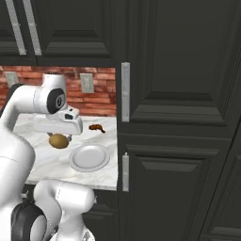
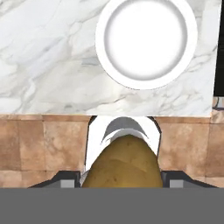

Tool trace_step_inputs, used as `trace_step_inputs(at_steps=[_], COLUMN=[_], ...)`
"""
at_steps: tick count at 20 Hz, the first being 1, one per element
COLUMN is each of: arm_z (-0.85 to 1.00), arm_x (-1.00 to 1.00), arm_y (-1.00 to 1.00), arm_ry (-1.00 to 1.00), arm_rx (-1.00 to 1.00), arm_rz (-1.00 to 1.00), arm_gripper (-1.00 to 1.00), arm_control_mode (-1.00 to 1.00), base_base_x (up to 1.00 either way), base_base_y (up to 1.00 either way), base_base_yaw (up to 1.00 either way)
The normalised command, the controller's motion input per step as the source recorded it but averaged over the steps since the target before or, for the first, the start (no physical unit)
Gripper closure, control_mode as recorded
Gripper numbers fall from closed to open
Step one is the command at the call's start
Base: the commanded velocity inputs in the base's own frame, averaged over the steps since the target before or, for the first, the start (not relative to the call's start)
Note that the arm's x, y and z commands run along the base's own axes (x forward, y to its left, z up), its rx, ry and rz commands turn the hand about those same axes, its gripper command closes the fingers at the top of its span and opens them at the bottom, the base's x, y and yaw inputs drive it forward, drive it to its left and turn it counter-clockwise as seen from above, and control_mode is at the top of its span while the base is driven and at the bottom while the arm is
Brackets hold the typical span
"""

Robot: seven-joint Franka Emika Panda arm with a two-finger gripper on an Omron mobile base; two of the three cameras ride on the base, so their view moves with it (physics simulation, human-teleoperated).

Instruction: Pick the potato from the microwave and place it on plate located on the counter.

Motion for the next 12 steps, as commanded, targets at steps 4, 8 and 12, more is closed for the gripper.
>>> trace_step_inputs(at_steps=[4,8,12], arm_z=[-0.64,-0.56,-0.54], arm_x=[0.66,0.54,0.51], arm_y=[-0.16,-0.03,0.0], arm_ry=[0.14,0.1,0.06], arm_rx=[0.03,0.0,0.0], arm_rz=[0.04,0.02,0.0], arm_gripper=[1.0,1.0,1.0], arm_control_mode=[-1.0,-1.0,-1.0], base_base_x=[0.0,0.0,0.0], base_base_y=[0.0,0.0,0.0], base_base_yaw=[0.0,0.0,0.0])
